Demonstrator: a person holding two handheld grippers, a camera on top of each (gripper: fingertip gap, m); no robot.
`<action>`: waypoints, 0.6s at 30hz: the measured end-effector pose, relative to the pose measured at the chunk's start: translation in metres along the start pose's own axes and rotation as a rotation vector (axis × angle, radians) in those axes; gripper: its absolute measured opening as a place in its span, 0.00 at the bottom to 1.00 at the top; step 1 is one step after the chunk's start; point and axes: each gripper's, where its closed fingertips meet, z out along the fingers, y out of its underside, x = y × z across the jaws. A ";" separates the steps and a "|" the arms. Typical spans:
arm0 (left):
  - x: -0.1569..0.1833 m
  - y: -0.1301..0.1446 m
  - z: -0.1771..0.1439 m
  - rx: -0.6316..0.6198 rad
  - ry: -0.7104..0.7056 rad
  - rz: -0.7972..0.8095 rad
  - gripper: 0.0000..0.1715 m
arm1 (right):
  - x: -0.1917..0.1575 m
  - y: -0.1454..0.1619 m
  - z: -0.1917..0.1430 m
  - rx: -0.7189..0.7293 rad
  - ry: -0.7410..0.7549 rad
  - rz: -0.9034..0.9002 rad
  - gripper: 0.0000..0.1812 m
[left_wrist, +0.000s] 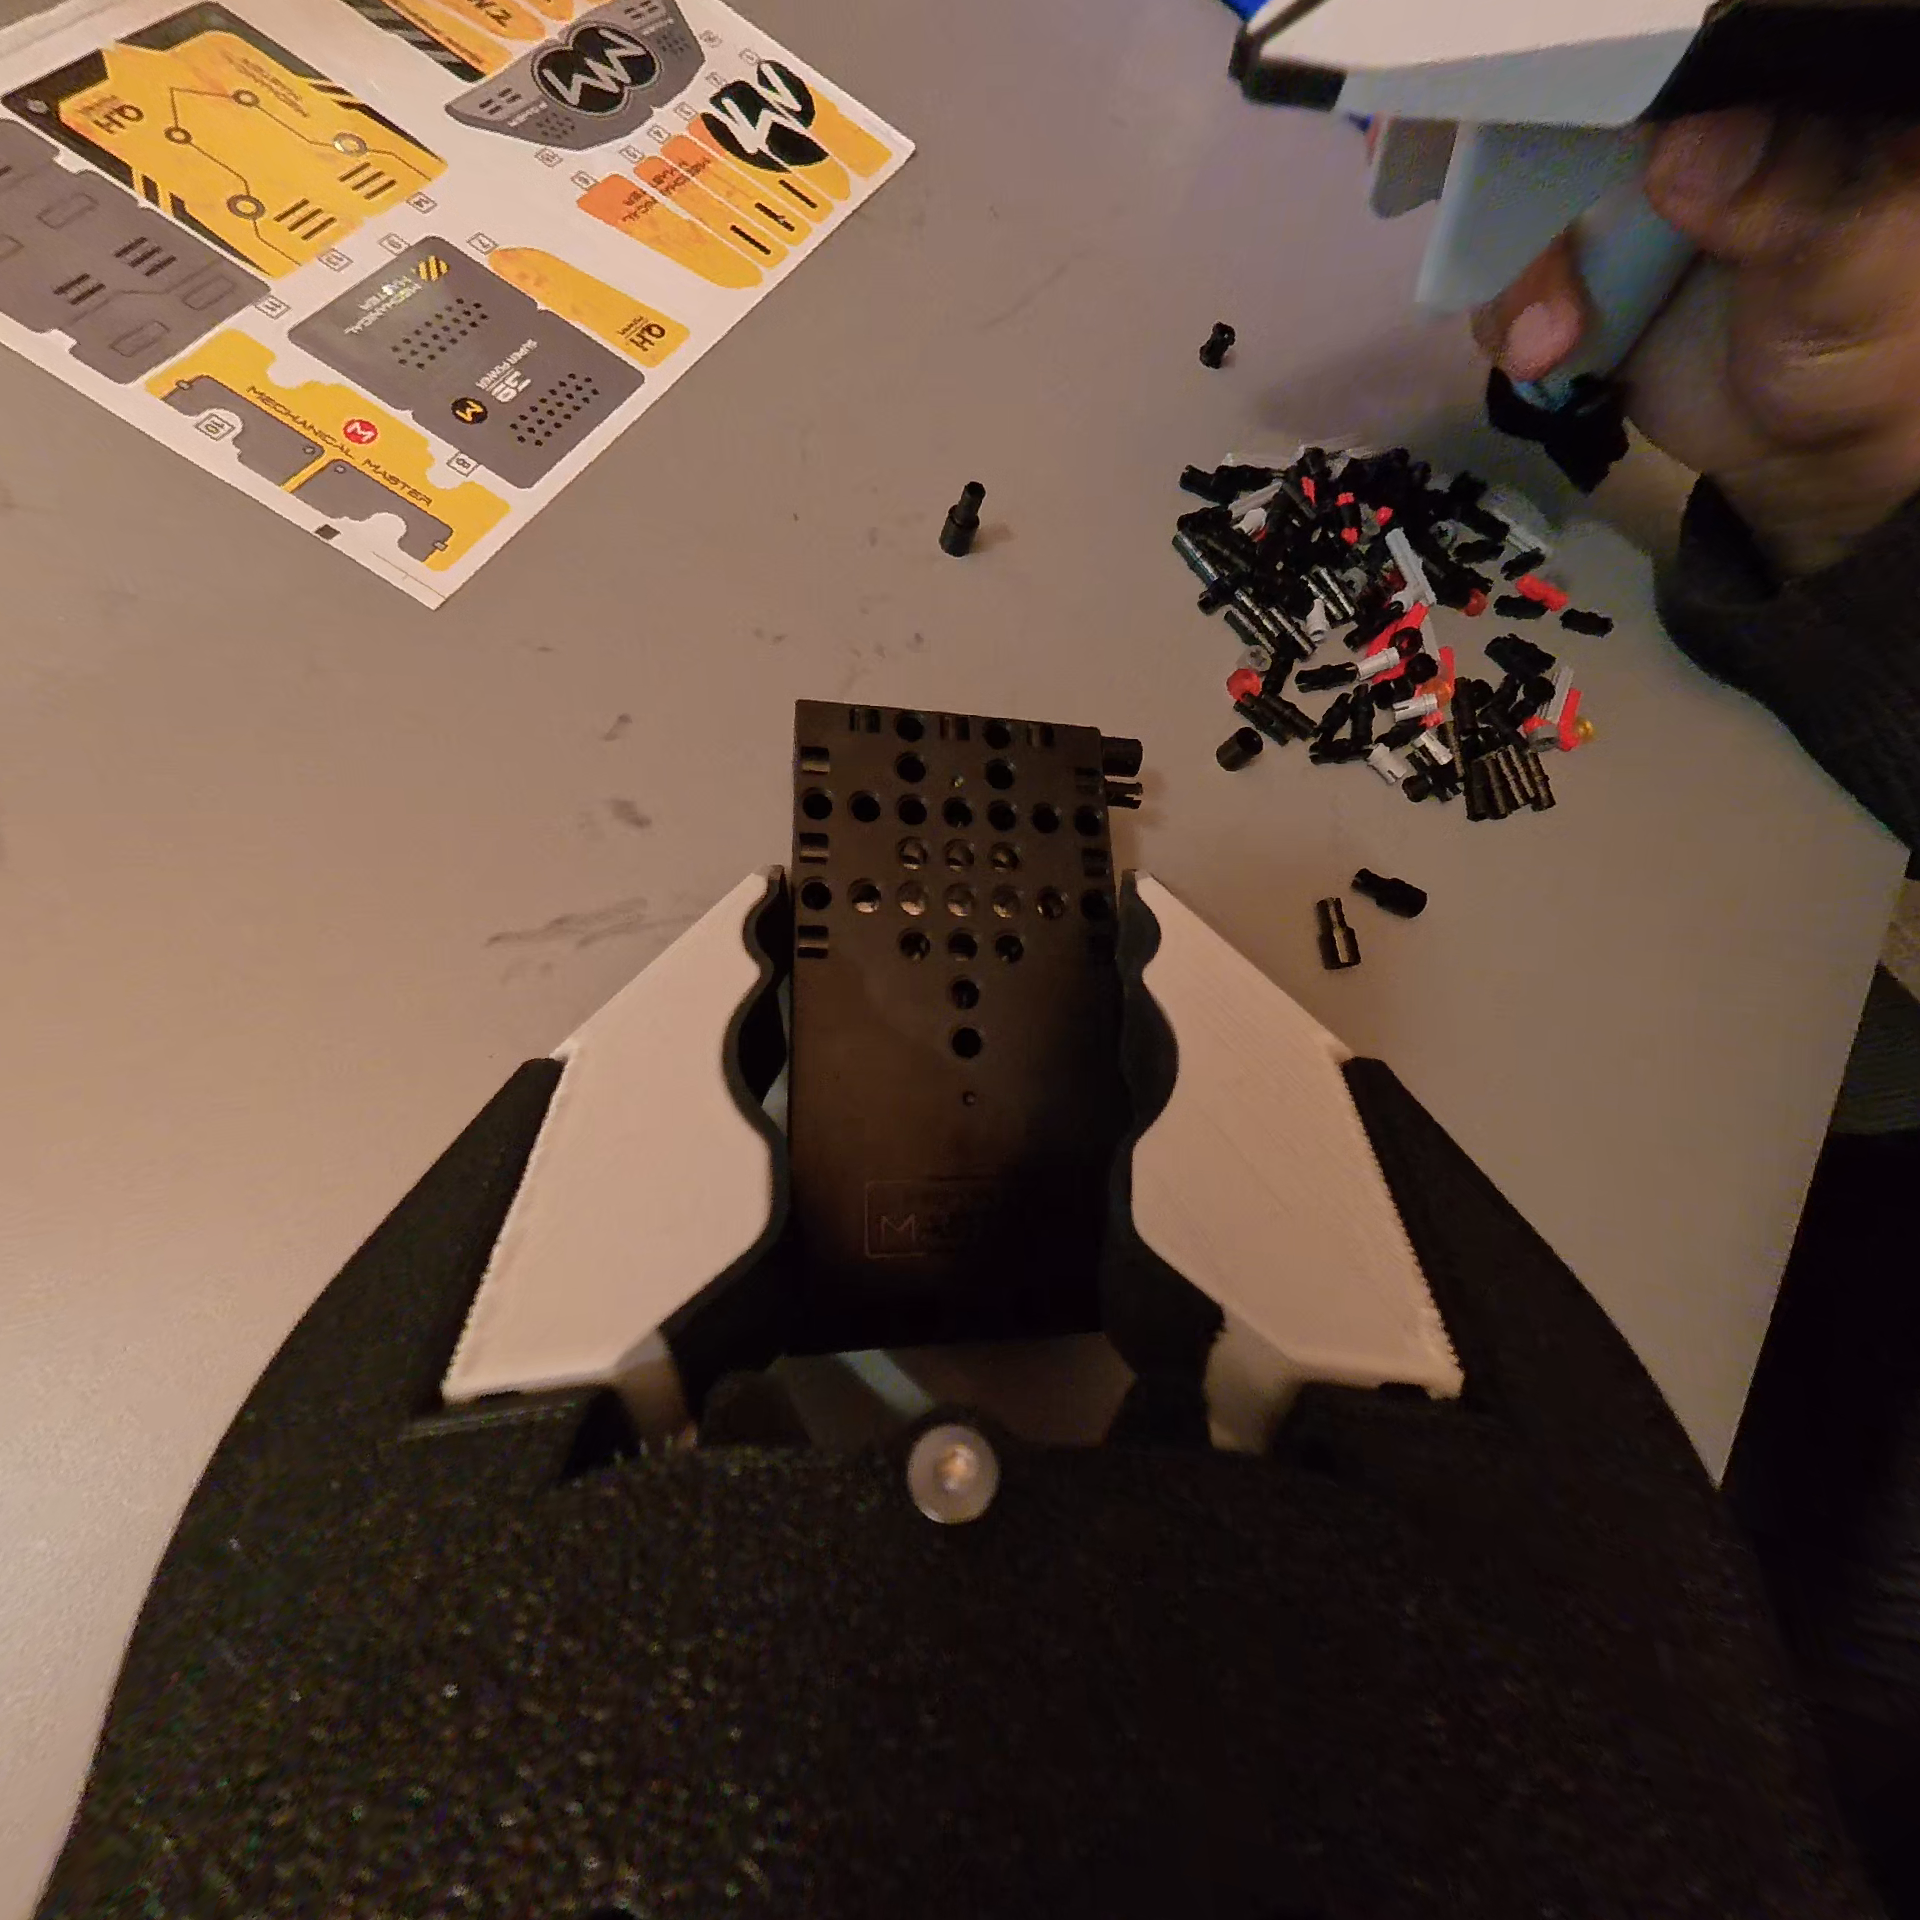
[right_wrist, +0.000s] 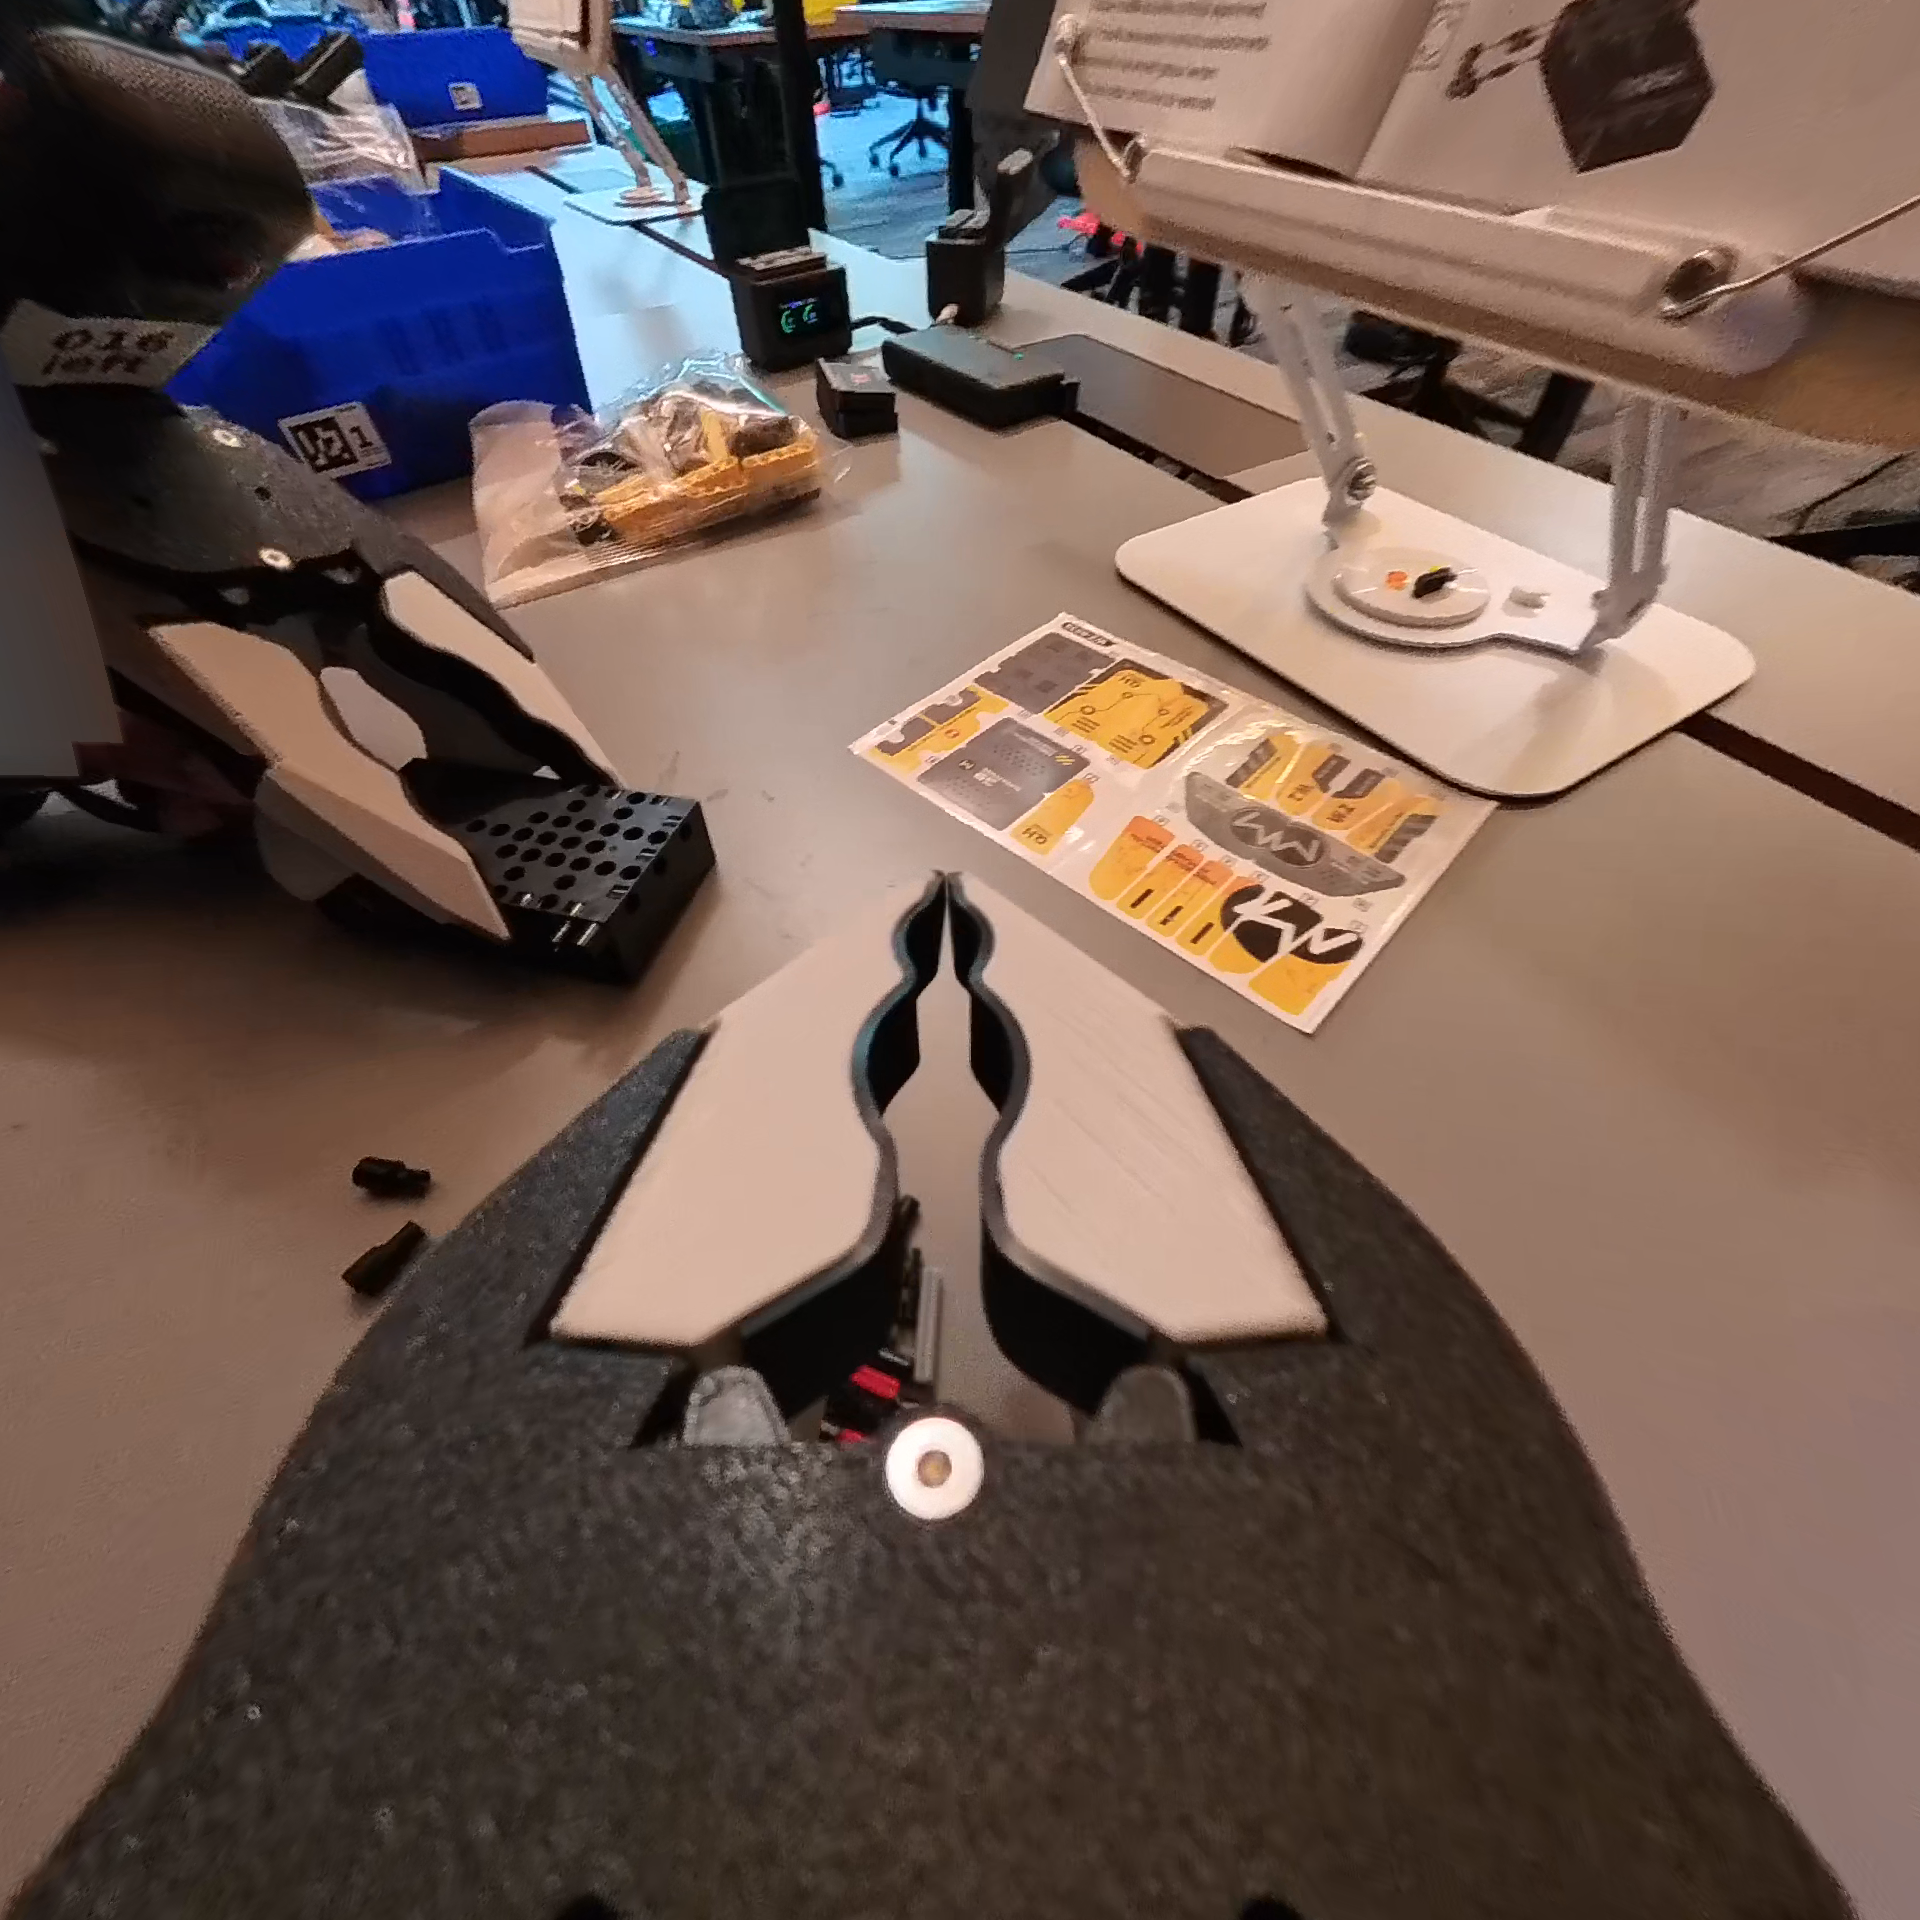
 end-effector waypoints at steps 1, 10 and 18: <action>0.000 0.000 0.000 -0.001 -0.002 0.002 0.37 | 0.002 -0.001 -0.002 0.002 0.012 0.000 0.00; -0.001 -0.009 -0.007 0.048 0.192 -0.200 0.36 | -0.003 -0.015 -0.009 0.020 0.055 -0.083 0.02; -0.021 -0.034 -0.008 0.123 0.356 -0.374 0.36 | 0.003 -0.011 -0.003 0.020 0.073 -0.066 0.03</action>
